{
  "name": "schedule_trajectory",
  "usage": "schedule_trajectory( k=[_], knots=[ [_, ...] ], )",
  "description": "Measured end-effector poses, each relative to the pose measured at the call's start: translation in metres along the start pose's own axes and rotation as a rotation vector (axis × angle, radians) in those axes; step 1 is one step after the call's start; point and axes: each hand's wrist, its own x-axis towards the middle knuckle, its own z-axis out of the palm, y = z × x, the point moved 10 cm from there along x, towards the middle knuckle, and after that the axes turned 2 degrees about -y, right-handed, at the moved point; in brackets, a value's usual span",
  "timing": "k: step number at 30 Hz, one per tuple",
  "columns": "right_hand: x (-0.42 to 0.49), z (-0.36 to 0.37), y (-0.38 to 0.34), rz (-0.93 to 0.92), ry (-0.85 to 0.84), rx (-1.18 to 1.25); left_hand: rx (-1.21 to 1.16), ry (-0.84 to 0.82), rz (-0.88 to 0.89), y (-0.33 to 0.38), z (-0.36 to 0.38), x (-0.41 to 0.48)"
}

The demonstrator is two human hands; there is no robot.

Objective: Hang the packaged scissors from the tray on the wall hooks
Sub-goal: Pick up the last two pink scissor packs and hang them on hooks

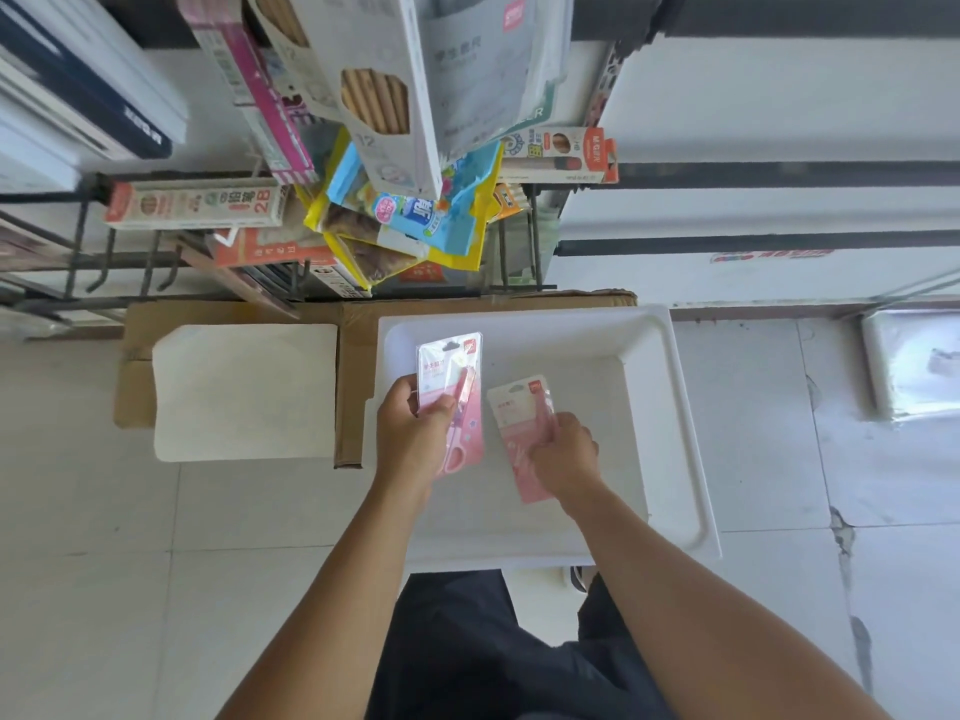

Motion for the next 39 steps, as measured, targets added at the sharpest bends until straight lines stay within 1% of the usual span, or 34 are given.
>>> schedule_trajectory(
  k=[2, 4, 9, 13, 17, 20, 23, 25, 28, 32, 37, 39],
  knots=[
    [-0.013, -0.011, -0.002, -0.013, -0.04, 0.219, -0.037, -0.01, 0.01, 0.008, -0.001, -0.006],
    [-0.028, -0.028, -0.009, -0.043, -0.057, 0.345, -0.058, -0.029, 0.027, 0.022, -0.002, -0.017],
    [-0.07, -0.075, -0.041, -0.192, -0.066, 0.548, -0.142, -0.065, 0.105, 0.069, -0.008, -0.048],
    [-0.107, -0.126, -0.089, -0.391, -0.007, 0.681, -0.226, -0.139, 0.203, 0.119, -0.009, -0.071],
    [-0.15, -0.176, -0.134, -0.578, 0.038, 0.774, -0.261, -0.151, 0.318, 0.166, -0.013, -0.092],
    [-0.182, -0.213, -0.153, -0.652, 0.055, 0.911, -0.296, -0.202, 0.402, 0.205, -0.006, -0.113],
    [-0.211, -0.254, -0.158, -0.712, 0.088, 1.059, -0.311, -0.242, 0.523, 0.247, 0.01, -0.142],
    [-0.232, -0.282, -0.154, -0.751, 0.123, 1.105, -0.326, -0.246, 0.598, 0.27, 0.023, -0.164],
    [-0.261, -0.325, -0.136, -0.798, 0.189, 1.105, -0.342, -0.262, 0.673, 0.293, 0.047, -0.203],
    [-0.289, -0.39, -0.091, -0.823, 0.28, 1.127, -0.37, -0.269, 0.768, 0.311, 0.087, -0.264],
    [-0.324, -0.466, -0.035, -0.897, 0.295, 1.058, -0.406, -0.235, 0.88, 0.326, 0.146, -0.342],
    [-0.348, -0.527, 0.02, -0.957, 0.344, 1.068, -0.391, -0.268, 0.934, 0.333, 0.208, -0.401]
  ],
)
